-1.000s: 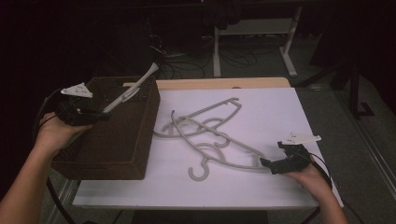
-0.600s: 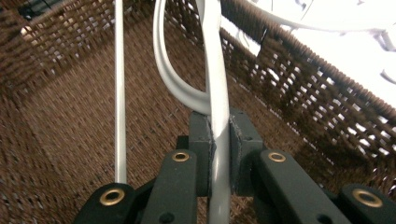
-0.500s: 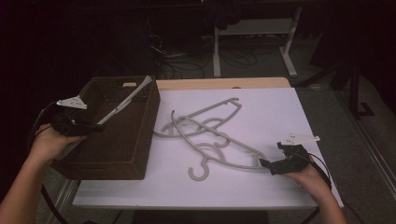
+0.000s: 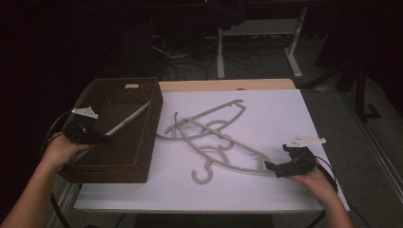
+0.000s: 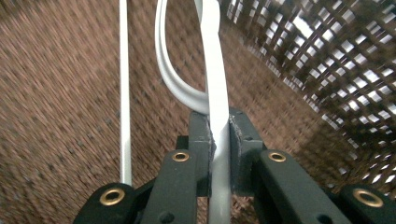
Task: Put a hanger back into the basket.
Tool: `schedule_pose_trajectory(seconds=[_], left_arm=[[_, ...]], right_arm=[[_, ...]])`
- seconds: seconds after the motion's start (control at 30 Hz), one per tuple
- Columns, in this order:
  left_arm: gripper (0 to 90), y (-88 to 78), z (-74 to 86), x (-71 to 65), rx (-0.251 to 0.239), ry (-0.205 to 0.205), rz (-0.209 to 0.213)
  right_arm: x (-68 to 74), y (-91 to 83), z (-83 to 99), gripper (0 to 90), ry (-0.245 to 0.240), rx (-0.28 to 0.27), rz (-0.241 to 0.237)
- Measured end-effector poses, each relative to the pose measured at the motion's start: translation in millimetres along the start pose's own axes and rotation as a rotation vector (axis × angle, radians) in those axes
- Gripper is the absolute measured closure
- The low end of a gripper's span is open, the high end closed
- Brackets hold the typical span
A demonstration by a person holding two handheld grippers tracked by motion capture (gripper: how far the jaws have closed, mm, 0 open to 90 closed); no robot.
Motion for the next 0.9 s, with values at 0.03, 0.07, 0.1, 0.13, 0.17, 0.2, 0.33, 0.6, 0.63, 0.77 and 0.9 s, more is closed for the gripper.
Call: schedule_pose_trajectory(seconds=[0.03,0.07,0.1,0.13,0.17,0.2,0.33,0.6,0.63,0.77,0.9], left_arm=[[80.7,0.1,0.0,0.8,-0.001,0.001,-0.006],[78.5,-0.4,-0.3,1.3,-0.008,0.003,-0.010],[73.5,-0.6,0.0,1.9,-0.011,-0.002,-0.010],[67.3,-0.3,1.0,2.8,-0.006,-0.004,-0.008],[63.9,-0.6,1.3,4.1,-0.008,-0.011,-0.013],[58.9,-2.0,0.8,4.8,-0.023,-0.017,-0.014],[46.4,-9.2,-1.2,6.4,-0.068,-0.035,-0.013],[28.7,-30.4,-18.2,-1.4,-0.215,-0.088,0.026],[27.0,-32.4,-21.1,-4.3,-0.229,-0.087,0.036],[18.9,-36.8,-34.1,-18.7,-0.274,-0.090,0.073],[14.9,-39.1,-47.7,-35.8,-0.319,-0.072,0.106]], right_arm=[[-0.2,0.0,-0.4,1.0,0.001,-0.001,0.001],[-0.3,-0.1,-0.7,1.0,0.002,-0.002,0.001],[-0.3,-0.1,-1.1,1.0,0.001,-0.003,0.001],[-0.2,0.0,-1.4,1.0,0.000,-0.003,0.002],[0.0,0.0,-1.5,1.0,-0.002,-0.001,0.003],[0.2,-0.1,-1.7,1.0,-0.006,-0.001,0.003],[1.8,-0.4,-2.0,1.0,-0.012,0.003,0.003],[5.0,-2.4,-3.2,1.0,-0.021,-0.002,-0.002],[5.3,-2.9,-2.7,1.0,-0.020,-0.001,-0.002],[4.9,-4.0,-2.9,1.0,-0.019,-0.002,-0.003],[4.6,-3.9,-4.3,1.0,-0.022,-0.008,-0.005]])
Point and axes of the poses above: each handheld gripper's, and its own axes: y roughly forward along the jaws, z roughly out of its underside, x roughly to its left, the point moved 5 cm from there along y, roughly forward along the jaws, and after that the axes turned 5 degrees about -z, right-handed, at the moved point
